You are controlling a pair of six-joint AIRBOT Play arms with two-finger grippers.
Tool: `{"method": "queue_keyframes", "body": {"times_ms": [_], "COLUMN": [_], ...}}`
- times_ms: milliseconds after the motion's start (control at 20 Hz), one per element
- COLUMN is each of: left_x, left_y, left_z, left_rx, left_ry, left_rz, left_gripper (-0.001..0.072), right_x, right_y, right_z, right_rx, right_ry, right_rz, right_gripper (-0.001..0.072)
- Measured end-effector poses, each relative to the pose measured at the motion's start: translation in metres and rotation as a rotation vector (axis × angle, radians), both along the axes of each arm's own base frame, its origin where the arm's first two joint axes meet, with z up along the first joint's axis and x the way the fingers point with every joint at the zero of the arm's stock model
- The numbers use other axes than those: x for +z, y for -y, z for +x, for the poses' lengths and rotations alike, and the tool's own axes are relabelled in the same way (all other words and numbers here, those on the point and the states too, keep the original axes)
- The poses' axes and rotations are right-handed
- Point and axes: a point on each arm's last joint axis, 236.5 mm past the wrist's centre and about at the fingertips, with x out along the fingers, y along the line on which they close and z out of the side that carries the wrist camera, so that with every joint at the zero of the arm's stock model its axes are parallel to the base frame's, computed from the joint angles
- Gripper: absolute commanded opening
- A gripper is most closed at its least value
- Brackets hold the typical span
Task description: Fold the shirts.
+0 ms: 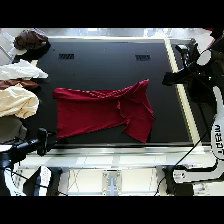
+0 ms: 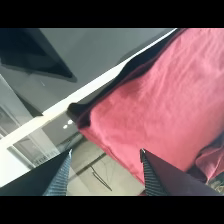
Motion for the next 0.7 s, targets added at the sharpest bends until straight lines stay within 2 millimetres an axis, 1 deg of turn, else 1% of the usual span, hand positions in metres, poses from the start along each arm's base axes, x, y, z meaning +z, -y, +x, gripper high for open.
{"method": "queue_keyframes", "body": {"times_ms": [200, 300, 350, 400, 450, 500, 550, 700], "left_x": [-0.01, -0.015, -0.017, -0.018, -0.018, -0.017, -0.017, -0.016], "left_y": [0.006, 0.01, 0.011, 0.012, 0.013, 0.014, 0.015, 0.018], "left_z": [0.003, 0.009, 0.014, 0.019, 0.024, 0.029, 0.032, 0.038], "left_rx": [-0.031, -0.044, -0.044, -0.044, -0.04, -0.039, -0.042, -0.061], "left_ry": [-0.017, -0.019, -0.012, 0.001, 0.015, 0.033, 0.044, 0.073], "left_rz": [-0.005, -0.001, 0.001, 0.005, 0.007, 0.009, 0.011, 0.019], "left_gripper": [0.0457, 0.0347, 0.0318, 0.0221, 0.0141, 0.0038, 0.0016, 0.0016], "right_x": [0.002, 0.003, 0.004, 0.006, 0.007, 0.01, 0.013, 0.024], "right_y": [-0.007, -0.01, -0.012, -0.013, -0.014, -0.015, -0.015, -0.013], "right_z": [0.001, 0.001, 0.001, 0.001, 0.0, 0.0, 0.0, -0.005], "right_rx": [0.004, 0.006, 0.007, 0.008, 0.009, 0.009, 0.01, 0.012], "right_ry": [0.005, 0.008, 0.01, 0.012, 0.014, 0.021, 0.027, 0.043], "right_rz": [0.029, 0.046, 0.051, 0.058, 0.061, 0.062, 0.063, 0.051], "right_gripper": [0.0552, 0.0551, 0.0551, 0.055, 0.055, 0.055, 0.055, 0.055]}}
